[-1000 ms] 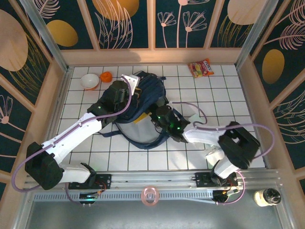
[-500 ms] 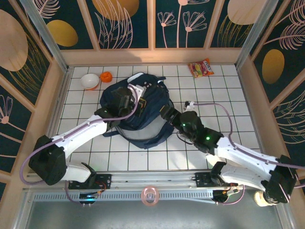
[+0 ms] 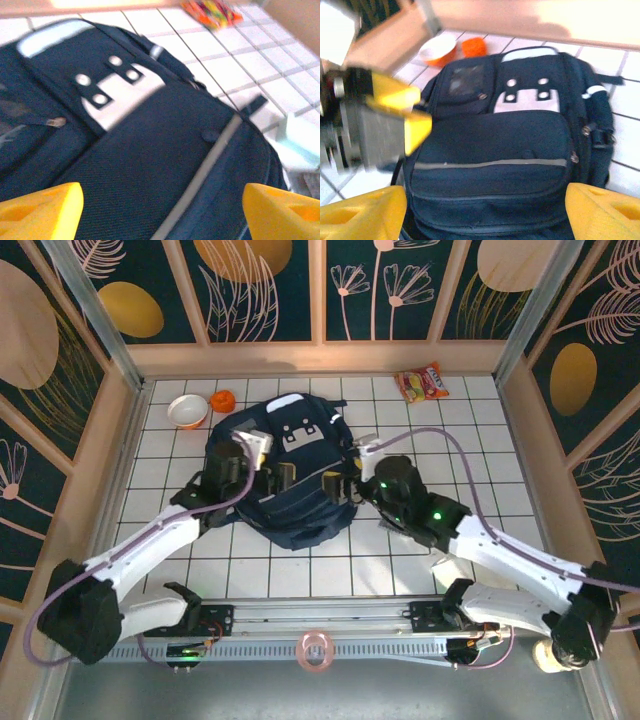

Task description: Pack the student bag

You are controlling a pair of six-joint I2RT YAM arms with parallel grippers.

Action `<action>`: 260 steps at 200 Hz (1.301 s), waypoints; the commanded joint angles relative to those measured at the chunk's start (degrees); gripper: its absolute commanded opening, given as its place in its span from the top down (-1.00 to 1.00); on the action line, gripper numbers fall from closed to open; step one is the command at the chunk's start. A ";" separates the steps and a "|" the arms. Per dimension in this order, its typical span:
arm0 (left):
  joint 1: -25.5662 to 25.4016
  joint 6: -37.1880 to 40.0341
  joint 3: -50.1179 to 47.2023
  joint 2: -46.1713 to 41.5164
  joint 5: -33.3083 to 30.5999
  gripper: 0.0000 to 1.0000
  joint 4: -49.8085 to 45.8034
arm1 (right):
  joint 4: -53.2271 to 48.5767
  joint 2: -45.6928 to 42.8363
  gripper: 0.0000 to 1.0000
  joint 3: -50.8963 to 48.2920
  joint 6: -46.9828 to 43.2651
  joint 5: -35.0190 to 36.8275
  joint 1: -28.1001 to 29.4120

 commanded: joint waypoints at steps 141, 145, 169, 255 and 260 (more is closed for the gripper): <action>18.47 -22.44 -13.60 -9.89 0.17 -0.86 3.11 | -6.06 37.98 -0.75 14.09 -38.10 -2.79 12.82; 18.45 -22.73 -13.52 -9.74 -0.09 -0.86 2.93 | -5.84 38.46 -0.70 13.95 -38.31 -2.39 12.85; 18.54 -23.14 -13.22 -9.00 -1.25 -0.86 1.84 | -3.40 39.07 -0.07 13.34 -38.93 0.62 12.81; 18.72 -23.97 -15.74 -10.50 1.17 -0.84 3.42 | -6.77 28.40 1.00 16.97 -41.31 -12.98 6.23; 18.72 -23.91 -15.93 -10.76 1.21 -0.84 3.43 | -6.79 27.71 1.00 17.14 -41.42 -13.74 5.66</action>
